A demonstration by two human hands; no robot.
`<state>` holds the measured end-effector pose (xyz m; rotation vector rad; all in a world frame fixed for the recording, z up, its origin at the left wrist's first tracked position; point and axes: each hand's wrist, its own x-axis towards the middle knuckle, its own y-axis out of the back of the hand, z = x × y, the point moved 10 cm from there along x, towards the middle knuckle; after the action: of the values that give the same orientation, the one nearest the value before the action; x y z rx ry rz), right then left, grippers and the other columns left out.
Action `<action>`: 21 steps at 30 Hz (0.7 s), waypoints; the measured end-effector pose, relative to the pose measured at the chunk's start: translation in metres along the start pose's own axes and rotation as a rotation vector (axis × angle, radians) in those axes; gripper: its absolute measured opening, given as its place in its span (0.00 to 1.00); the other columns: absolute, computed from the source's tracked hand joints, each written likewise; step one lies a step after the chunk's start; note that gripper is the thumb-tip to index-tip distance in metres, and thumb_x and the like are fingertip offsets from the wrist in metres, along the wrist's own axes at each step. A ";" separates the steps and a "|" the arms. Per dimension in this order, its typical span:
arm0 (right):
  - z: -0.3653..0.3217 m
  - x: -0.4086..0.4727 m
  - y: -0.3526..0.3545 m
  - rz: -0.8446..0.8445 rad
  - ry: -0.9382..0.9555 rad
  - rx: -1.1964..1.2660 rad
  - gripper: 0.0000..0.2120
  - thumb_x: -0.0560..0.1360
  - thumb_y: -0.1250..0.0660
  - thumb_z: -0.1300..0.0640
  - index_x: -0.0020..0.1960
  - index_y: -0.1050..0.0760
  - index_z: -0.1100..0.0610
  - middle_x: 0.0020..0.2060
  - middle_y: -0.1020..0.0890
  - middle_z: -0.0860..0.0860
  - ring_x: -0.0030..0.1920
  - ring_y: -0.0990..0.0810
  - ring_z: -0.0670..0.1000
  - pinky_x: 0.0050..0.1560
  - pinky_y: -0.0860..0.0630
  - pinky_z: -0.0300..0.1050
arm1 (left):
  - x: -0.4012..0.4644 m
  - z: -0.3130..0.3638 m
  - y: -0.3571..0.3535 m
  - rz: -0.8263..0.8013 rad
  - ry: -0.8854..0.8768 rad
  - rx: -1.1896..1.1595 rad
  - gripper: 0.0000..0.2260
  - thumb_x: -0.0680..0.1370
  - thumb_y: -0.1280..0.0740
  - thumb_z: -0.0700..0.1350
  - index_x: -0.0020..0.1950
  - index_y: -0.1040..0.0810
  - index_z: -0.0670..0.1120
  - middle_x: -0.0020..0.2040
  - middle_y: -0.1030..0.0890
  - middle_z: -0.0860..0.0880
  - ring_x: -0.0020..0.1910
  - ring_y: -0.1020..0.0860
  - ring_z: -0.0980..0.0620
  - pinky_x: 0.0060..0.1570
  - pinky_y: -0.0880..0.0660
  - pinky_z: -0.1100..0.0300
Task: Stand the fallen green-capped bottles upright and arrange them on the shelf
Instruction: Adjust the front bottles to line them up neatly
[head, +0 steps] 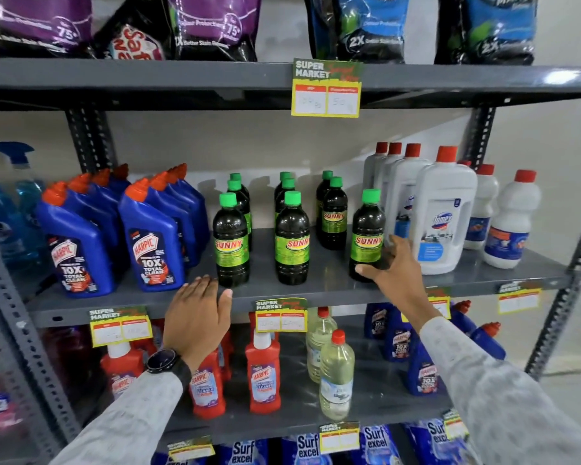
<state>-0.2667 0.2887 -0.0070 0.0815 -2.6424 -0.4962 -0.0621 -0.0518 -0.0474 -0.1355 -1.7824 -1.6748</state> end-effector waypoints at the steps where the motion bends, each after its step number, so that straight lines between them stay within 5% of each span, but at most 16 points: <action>1: 0.000 0.001 0.001 -0.002 0.003 -0.021 0.43 0.68 0.16 0.56 0.76 0.34 0.58 0.67 0.21 0.52 0.60 0.23 0.47 0.60 0.29 0.41 | 0.000 0.002 -0.002 -0.003 -0.001 -0.003 0.30 0.83 0.51 0.58 0.67 0.21 0.39 0.66 0.19 0.39 0.67 0.22 0.42 0.71 0.30 0.46; 8: 0.006 0.008 -0.002 -0.016 -0.018 -0.079 0.35 0.69 0.18 0.54 0.71 0.28 0.58 0.63 0.17 0.52 0.64 0.19 0.52 0.59 0.30 0.40 | 0.004 0.010 -0.006 -0.010 -0.006 -0.014 0.31 0.83 0.54 0.60 0.69 0.22 0.40 0.68 0.21 0.39 0.69 0.24 0.43 0.72 0.32 0.46; 21: -0.004 0.001 -0.018 -0.095 0.003 -0.085 0.41 0.70 0.19 0.50 0.77 0.35 0.56 0.67 0.20 0.51 0.68 0.22 0.53 0.64 0.28 0.44 | 0.003 0.013 -0.003 -0.012 -0.003 0.007 0.31 0.83 0.53 0.59 0.67 0.21 0.40 0.67 0.20 0.39 0.67 0.23 0.42 0.71 0.30 0.45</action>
<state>-0.2665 0.2704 -0.0097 0.1814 -2.6199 -0.6383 -0.0709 -0.0415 -0.0477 -0.1242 -1.7943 -1.6773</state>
